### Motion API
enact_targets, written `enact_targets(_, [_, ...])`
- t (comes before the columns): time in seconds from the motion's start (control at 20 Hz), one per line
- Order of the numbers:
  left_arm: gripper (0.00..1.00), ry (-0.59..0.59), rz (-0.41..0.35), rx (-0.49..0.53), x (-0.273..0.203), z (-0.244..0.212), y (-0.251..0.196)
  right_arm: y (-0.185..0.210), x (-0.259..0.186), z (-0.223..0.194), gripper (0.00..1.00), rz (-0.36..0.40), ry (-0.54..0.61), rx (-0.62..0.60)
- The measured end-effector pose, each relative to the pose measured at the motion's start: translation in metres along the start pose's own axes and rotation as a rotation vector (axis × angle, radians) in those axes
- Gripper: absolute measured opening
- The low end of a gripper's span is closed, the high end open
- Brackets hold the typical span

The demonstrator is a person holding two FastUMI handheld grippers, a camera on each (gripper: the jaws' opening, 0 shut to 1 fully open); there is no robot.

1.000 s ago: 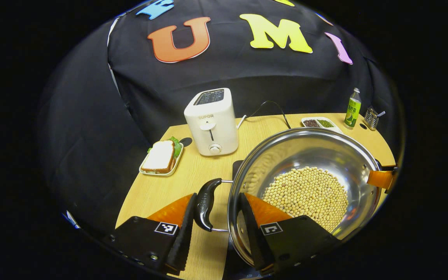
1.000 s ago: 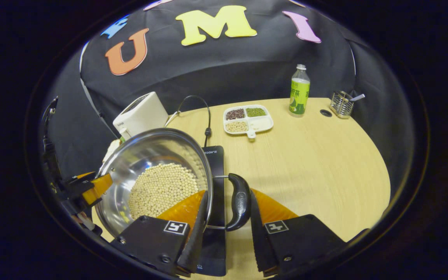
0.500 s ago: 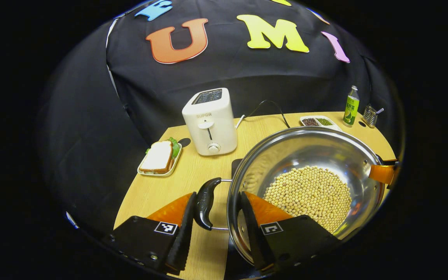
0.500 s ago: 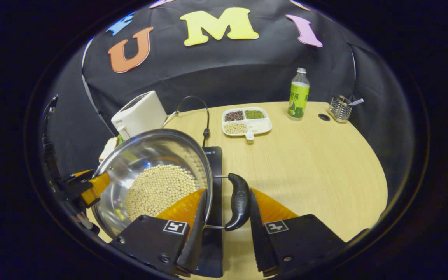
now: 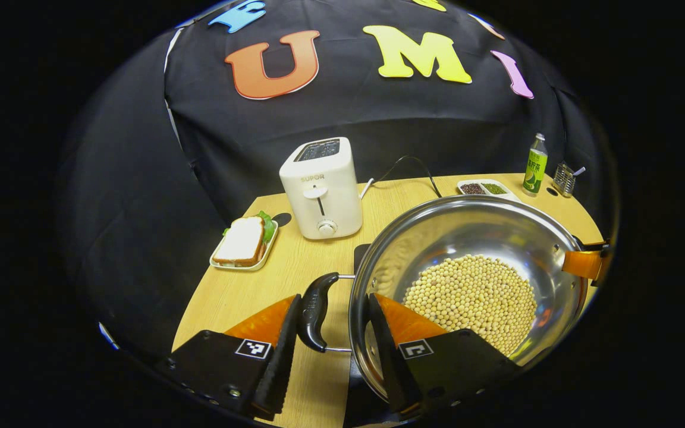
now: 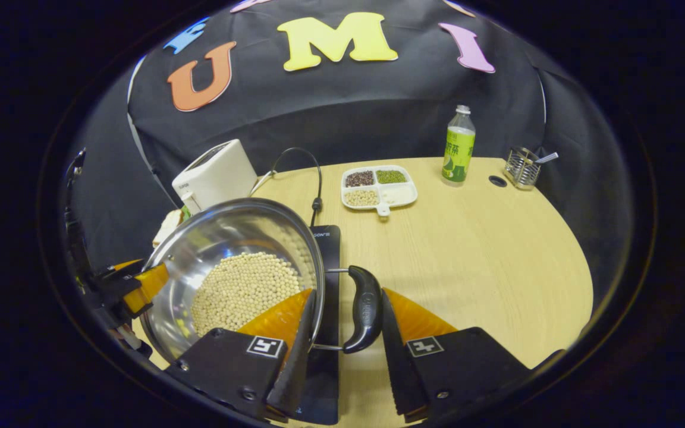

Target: First push the handle of the pot to place it horizontally, then grasp the pot with both hands and set it on the induction cooktop.

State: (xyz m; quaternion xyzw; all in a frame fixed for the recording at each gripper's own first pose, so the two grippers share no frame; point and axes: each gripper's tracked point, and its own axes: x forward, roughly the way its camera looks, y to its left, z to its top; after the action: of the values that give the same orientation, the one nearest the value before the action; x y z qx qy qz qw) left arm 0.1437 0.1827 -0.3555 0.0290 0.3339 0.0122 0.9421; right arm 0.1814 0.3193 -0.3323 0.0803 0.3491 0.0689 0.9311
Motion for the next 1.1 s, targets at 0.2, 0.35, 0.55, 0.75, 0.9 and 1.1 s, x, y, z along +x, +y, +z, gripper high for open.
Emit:
enact_targets(0.2, [0.63, 0.001, 0.006, -0.005, 0.0, 0.0, 0.0, -0.004, -0.001, 0.0, 0.6, -0.02, 0.0, -0.011])
enact_targets(0.35, [0.82, -0.06, 0.021, 0.004, -0.006, 0.013, 0.005, -0.009, -0.009, 0.01, 0.8, -0.032, -0.057, -0.029])
enact_targets(0.55, [0.97, -0.093, 0.031, 0.034, -0.017, 0.018, 0.003, -0.01, -0.015, 0.014, 0.87, -0.023, -0.079, -0.066])
enact_targets(0.75, [0.97, -0.081, 0.04, 0.018, -0.022, 0.015, 0.001, -0.013, -0.023, 0.019, 0.87, -0.01, -0.094, -0.085])
enact_targets(0.9, [0.97, -0.091, 0.056, 0.018, -0.033, 0.02, 0.004, -0.018, -0.036, 0.025, 0.88, -0.003, -0.119, -0.11])
enact_targets(1.1, [0.97, -0.138, 0.092, 0.031, -0.062, 0.035, 0.006, -0.036, -0.07, 0.045, 0.87, 0.004, -0.177, -0.141])
